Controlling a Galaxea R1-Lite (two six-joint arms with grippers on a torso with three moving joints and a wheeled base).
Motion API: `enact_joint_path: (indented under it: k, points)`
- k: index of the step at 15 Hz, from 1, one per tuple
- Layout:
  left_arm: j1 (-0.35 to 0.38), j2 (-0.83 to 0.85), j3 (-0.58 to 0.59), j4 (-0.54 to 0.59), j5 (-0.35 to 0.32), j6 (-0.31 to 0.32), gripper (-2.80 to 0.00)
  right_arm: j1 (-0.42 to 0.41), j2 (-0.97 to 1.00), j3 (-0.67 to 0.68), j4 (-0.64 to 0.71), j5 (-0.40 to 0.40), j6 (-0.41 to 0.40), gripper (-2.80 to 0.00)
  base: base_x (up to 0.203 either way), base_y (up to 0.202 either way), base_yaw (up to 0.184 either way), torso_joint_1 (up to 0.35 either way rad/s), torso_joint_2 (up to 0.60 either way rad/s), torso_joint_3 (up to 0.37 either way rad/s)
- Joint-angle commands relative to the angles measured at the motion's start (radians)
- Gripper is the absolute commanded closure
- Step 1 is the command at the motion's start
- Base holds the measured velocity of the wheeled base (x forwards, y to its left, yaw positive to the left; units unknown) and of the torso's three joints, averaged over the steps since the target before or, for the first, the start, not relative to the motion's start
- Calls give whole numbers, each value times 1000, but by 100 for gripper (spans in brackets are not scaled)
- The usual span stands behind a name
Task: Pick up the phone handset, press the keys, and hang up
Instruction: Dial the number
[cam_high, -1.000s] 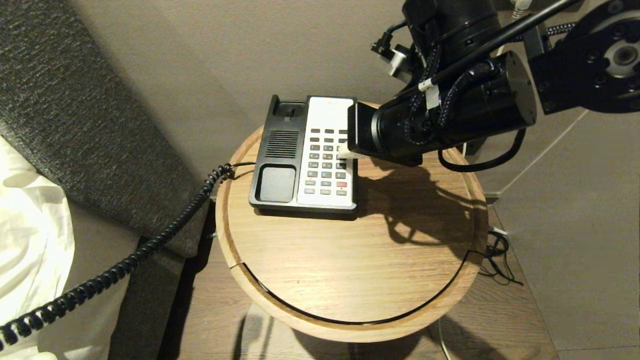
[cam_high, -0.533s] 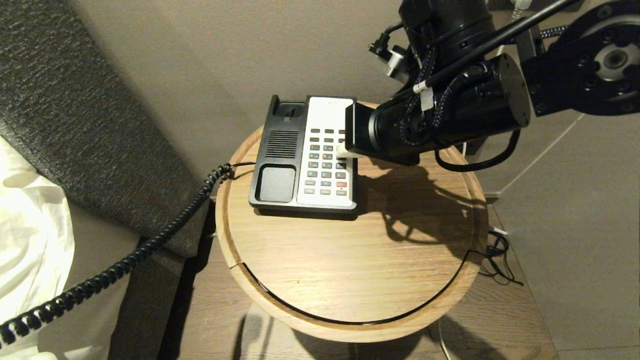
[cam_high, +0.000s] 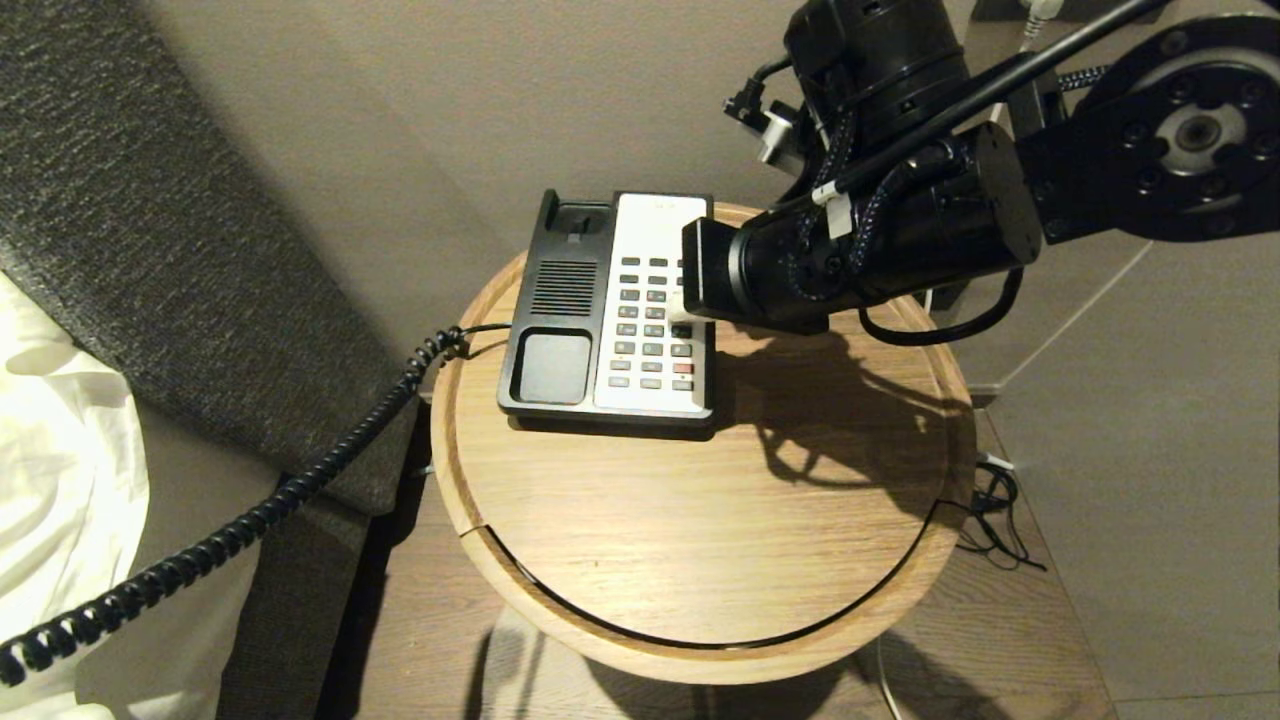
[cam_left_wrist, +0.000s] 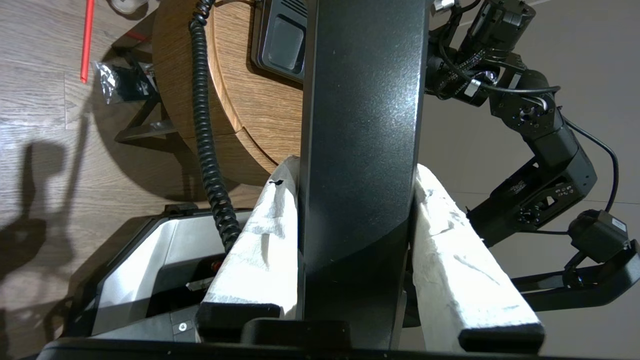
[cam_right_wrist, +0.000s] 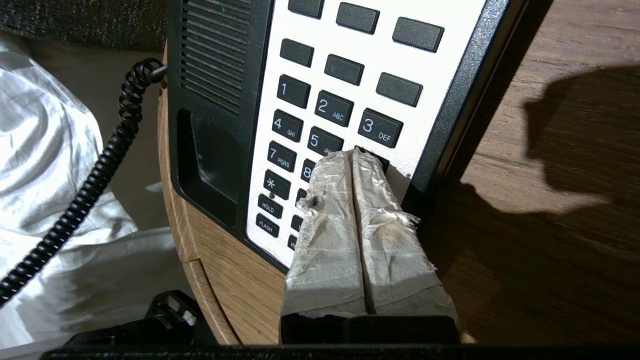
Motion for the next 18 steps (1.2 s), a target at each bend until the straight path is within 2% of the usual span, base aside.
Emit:
enact_joint_path:
  k: [1, 18]
  points:
    - [0, 1, -1, 5, 2, -4, 0, 0, 6, 0, -2, -4, -27, 0, 0, 0, 0, 0, 0, 0]
    - [2, -12, 2, 9, 0, -4, 0, -9, -6, 2, -8, -16, -13, 0, 0, 0, 0, 0, 0, 0]
